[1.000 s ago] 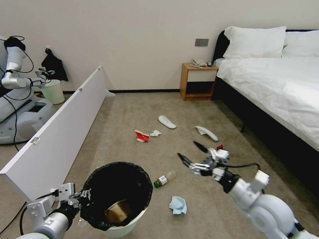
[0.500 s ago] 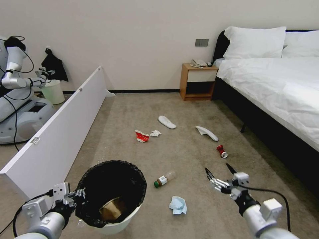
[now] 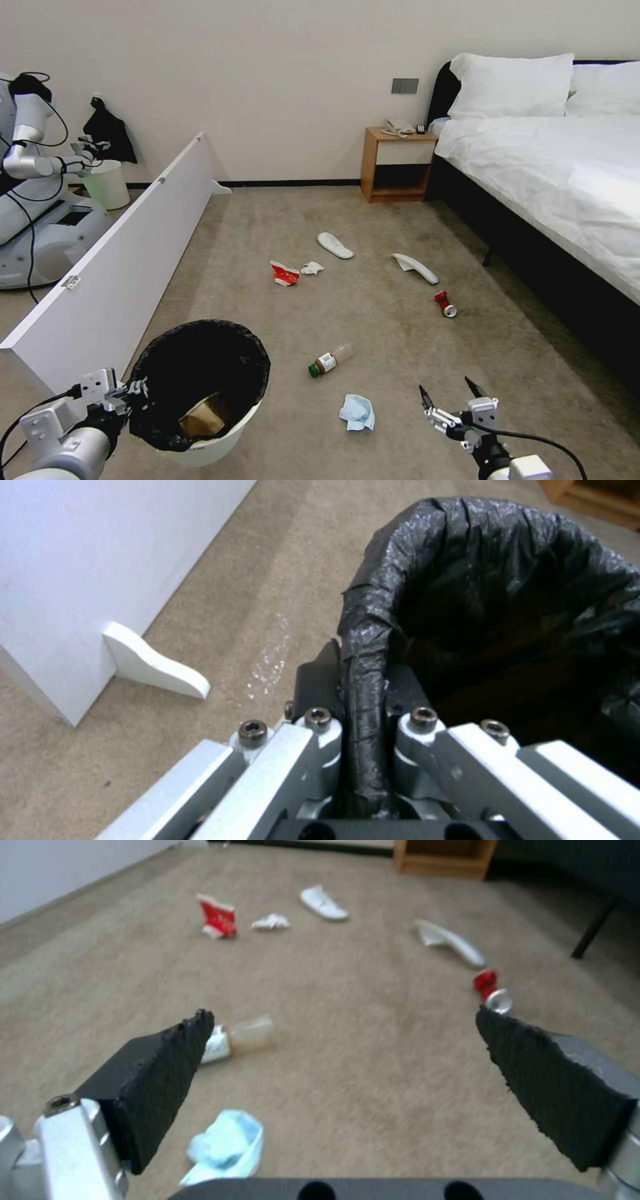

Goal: Pick up the trash bin, then pick up the garbage from the floor and place it into the trash bin.

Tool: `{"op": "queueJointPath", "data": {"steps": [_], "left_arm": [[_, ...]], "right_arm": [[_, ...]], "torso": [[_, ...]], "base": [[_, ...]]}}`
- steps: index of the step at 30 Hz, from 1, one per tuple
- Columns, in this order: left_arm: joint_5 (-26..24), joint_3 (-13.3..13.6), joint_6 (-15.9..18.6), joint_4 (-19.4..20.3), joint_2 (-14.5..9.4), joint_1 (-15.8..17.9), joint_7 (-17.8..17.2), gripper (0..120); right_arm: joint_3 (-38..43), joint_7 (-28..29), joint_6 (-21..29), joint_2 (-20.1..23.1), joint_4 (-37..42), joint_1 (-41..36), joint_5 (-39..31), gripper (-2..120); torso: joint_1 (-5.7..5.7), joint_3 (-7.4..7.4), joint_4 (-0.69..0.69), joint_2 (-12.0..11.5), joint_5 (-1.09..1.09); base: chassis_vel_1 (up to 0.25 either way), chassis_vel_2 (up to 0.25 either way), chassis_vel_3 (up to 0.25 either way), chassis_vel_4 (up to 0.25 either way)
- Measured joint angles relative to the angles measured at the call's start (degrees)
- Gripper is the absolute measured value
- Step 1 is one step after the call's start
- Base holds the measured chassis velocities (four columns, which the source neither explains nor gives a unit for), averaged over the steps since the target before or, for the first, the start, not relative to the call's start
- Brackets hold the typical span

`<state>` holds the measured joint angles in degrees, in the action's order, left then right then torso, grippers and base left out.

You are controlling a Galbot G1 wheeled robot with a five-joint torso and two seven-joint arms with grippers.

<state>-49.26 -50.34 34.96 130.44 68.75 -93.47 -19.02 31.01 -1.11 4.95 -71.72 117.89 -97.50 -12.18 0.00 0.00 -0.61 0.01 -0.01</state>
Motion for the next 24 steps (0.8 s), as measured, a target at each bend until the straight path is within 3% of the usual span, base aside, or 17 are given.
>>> {"op": "queueJointPath", "data": {"steps": [14, 24], "left_arm": [[-0.6, 0.5, 0.1, 1.3, -0.3, -0.1, 0.1, 5], [-1.0, 1.0, 0.3, 1.8, -0.4, 0.0, 0.0, 5]], "right_arm": [[-3.6, -2.2, 4.9, -0.1, -4.2, 3.2, -1.8, 100], [-7.6, -2.8, 8.2, -0.5, -11.7, 9.5, -2.5, 100]], "torso": [[0.0, 0.0, 0.0, 0.0, 0.01], [0.0, 0.0, 0.0, 0.0, 0.01]], "base": [[0.0, 0.0, 0.0, 0.0], [0.0, 0.0, 0.0, 0.0]]}}
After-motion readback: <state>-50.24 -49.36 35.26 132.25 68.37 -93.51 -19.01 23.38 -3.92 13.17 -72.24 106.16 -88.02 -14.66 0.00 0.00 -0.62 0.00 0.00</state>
